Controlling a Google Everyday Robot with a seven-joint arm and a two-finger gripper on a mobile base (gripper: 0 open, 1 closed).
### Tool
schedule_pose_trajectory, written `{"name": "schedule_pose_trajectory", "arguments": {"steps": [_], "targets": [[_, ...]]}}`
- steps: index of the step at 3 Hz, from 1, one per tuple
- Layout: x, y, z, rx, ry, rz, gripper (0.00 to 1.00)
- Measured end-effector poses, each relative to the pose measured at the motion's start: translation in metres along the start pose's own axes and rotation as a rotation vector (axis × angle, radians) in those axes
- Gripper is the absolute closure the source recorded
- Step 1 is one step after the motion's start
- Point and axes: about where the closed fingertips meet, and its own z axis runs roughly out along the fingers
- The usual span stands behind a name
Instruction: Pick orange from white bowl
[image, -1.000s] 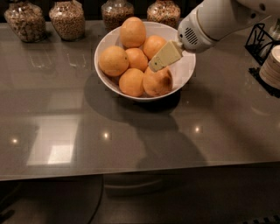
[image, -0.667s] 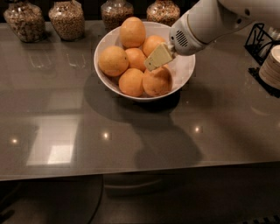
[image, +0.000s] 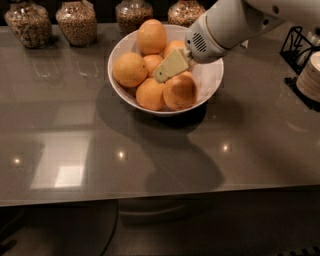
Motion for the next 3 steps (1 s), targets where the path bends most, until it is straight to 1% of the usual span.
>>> {"name": "schedule_pose_trajectory", "arguments": {"steps": [1,2,3], "targets": [[0.010,0.007,-0.002,0.010,0.032,0.029,0.38],[0.022,0.006,0.002,0.024,0.072,0.054,0.38],[0.030,0.000,0.010,0.037,0.098,0.068,0.39]]}}
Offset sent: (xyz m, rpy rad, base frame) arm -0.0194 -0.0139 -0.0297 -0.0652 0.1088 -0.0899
